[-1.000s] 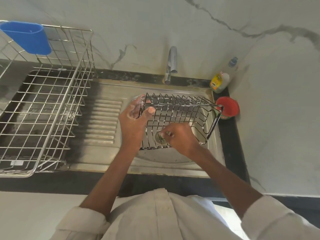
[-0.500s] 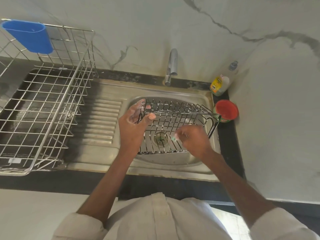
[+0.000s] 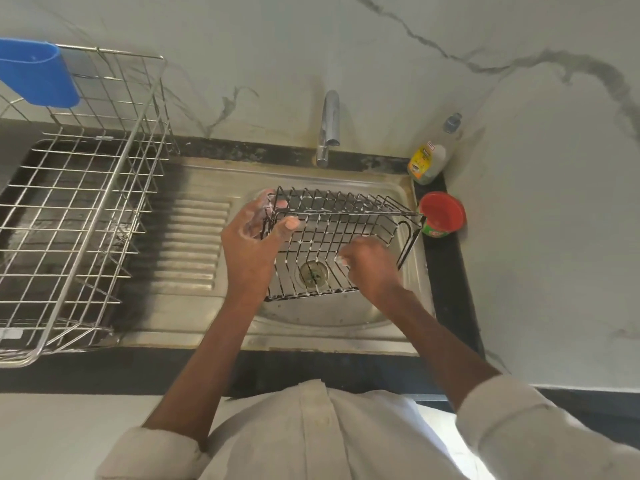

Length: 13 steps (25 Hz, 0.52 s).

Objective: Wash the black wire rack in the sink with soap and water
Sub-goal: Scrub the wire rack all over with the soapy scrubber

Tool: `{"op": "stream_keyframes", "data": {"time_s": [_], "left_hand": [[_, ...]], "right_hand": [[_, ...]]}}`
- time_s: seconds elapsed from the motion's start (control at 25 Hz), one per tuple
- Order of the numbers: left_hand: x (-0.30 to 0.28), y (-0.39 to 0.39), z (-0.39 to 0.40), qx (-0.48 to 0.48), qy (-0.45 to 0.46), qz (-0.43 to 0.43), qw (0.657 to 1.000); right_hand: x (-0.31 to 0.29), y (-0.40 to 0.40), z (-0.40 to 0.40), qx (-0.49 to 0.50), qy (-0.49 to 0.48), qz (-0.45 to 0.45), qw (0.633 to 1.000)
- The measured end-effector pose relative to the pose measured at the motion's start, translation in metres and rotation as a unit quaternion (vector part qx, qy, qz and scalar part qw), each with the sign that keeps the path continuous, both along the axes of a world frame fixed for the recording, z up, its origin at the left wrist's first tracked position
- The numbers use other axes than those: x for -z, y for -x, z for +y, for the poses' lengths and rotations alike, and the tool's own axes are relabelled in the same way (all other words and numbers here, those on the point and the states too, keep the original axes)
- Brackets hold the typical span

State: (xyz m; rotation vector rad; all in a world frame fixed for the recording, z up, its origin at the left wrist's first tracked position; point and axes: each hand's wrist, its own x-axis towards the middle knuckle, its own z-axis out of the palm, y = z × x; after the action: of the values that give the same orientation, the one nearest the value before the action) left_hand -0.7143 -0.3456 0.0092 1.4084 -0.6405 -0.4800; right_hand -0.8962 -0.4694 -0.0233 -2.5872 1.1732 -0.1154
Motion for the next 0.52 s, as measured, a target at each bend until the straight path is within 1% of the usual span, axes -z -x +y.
{"op": "stream_keyframes", "data": {"time_s": [0.16,0.28,0.36,0.52], "left_hand": [[-0.004,-0.004,-0.003,-0.001,-0.012,-0.014,1.000],[-0.009,-0.004,-0.004,0.020,-0.024,-0.020,0.999],[-0.014,-0.002,-0.005,0.020,-0.020,-0.014,1.000],[-0.014,-0.004,-0.001,0.012,-0.019,-0.010,1.000]], "right_hand": [[-0.014,0.028,0.008,-0.050,-0.015,0.093,0.994],[-0.017,0.020,0.001,-0.040,0.057,0.145,0.987],[-0.015,0.010,-0.001,-0.056,0.088,0.189,0.976],[-0.020,0.026,0.015,-0.099,0.085,0.231,0.964]]}}
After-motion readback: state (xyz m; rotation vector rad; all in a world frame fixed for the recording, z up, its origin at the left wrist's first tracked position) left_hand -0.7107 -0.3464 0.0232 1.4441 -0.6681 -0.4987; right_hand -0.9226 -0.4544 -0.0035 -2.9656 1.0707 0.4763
